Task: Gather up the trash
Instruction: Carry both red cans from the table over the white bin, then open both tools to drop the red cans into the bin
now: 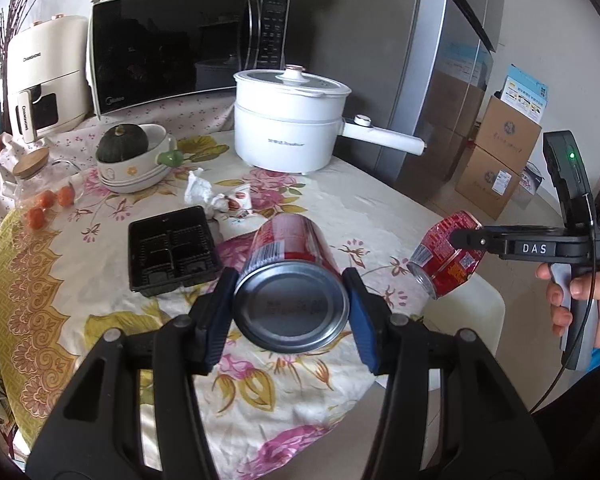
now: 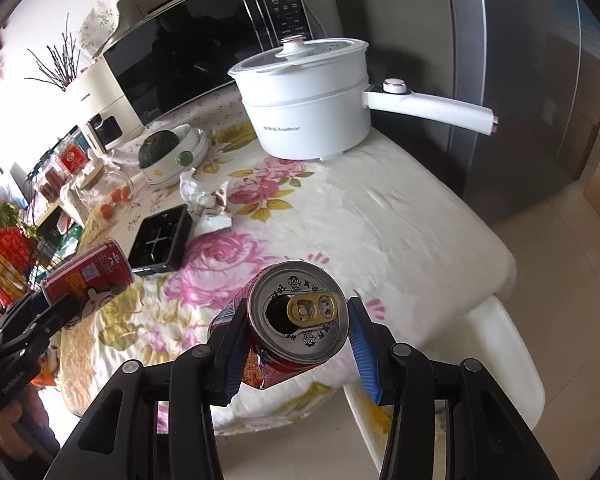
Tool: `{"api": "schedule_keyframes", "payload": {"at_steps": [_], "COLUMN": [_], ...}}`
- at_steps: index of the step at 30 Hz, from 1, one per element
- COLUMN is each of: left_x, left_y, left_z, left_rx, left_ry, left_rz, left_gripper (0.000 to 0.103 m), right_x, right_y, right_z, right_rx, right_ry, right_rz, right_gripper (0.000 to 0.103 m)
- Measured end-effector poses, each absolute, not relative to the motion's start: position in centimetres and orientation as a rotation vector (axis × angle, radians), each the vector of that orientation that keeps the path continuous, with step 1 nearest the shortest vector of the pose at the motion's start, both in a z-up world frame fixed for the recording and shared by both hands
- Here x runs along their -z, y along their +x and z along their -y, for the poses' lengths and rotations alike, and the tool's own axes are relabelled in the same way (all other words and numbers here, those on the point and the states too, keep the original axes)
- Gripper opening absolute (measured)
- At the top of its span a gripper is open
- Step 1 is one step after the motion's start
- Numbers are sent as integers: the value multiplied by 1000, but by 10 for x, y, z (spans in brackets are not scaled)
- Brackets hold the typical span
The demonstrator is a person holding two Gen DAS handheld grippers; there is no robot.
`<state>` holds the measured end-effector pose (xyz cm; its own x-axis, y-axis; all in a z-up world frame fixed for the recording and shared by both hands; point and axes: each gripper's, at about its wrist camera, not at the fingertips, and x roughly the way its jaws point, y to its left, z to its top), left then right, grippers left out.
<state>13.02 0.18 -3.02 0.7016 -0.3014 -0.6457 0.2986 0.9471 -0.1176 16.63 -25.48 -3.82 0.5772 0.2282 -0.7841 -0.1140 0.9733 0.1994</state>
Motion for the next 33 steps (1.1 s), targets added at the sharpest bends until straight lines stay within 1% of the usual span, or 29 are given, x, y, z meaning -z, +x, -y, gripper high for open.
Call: {"api": "schedule_keyframes", "payload": {"at_steps": [5, 15, 23, 28, 33], "left_x": [40, 72, 103, 130, 145], "left_y": [128, 127, 124, 132, 138], "left_z": [30, 113, 186, 210, 219], "left_rx": [399, 588, 722, 728, 719], "left_ry": [28, 78, 152, 187, 186], "left_rz": [-741, -852, -919, -977, -1007], "left_gripper": [54, 54, 54, 54, 54], "right_x": [51, 72, 86, 91, 95], "right_y": [150, 125, 105, 97, 96], "right_z": [292, 363, 416, 438, 446], "right_rx": [-139, -4, 109, 150, 164], "right_ry": [165, 267, 246, 248, 248], "right_rz": [-975, -1062, -1087, -1102, -1114], "right_gripper": [47, 47, 47, 47, 47]}}
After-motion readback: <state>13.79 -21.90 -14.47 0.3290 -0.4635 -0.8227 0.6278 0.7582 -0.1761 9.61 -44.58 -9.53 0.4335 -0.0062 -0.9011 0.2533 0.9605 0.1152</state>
